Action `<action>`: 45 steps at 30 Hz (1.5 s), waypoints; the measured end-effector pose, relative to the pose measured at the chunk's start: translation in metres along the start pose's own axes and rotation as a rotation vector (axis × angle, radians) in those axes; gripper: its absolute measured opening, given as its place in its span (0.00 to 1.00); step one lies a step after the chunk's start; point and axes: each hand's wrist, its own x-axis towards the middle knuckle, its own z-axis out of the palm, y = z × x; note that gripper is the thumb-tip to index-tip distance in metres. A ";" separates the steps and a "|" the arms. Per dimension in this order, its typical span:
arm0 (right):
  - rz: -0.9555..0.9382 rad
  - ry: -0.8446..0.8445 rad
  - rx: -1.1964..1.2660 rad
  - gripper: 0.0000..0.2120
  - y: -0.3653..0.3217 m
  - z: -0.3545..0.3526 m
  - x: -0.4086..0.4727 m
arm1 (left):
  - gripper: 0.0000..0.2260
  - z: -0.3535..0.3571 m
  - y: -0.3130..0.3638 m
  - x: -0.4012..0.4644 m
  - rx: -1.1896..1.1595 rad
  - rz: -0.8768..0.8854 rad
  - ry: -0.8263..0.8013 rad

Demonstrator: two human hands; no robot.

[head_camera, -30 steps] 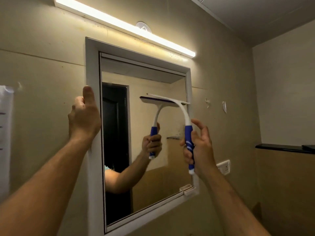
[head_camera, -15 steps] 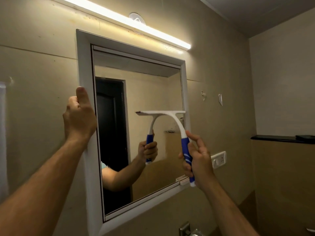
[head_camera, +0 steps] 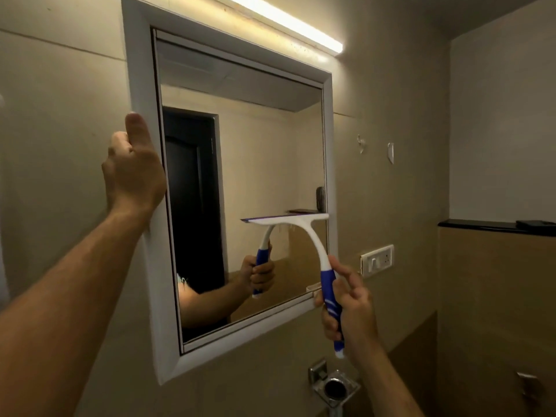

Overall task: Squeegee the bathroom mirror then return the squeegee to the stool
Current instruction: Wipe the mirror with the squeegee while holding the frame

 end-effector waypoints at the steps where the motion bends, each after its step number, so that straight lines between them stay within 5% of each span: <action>1: -0.008 0.007 -0.005 0.15 -0.005 0.002 0.004 | 0.27 0.000 0.000 0.000 0.001 0.003 0.002; 8: -0.087 0.020 -0.001 0.16 -0.042 0.027 0.041 | 0.27 -0.002 0.003 -0.002 0.018 -0.004 0.000; 17: 0.060 0.087 -0.049 0.16 0.035 -0.006 -0.032 | 0.26 -0.001 0.001 -0.002 -0.011 -0.018 0.001; 26: -0.070 0.043 -0.056 0.16 0.005 0.020 0.003 | 0.23 0.000 -0.001 0.002 -0.004 -0.032 -0.002; 37: 0.079 0.096 0.014 0.16 0.065 -0.001 -0.052 | 0.15 0.001 0.000 -0.003 0.002 -0.032 -0.016; 45: -0.047 0.073 0.037 0.18 0.042 0.034 -0.025 | 0.24 0.001 -0.003 0.001 -0.019 -0.014 -0.022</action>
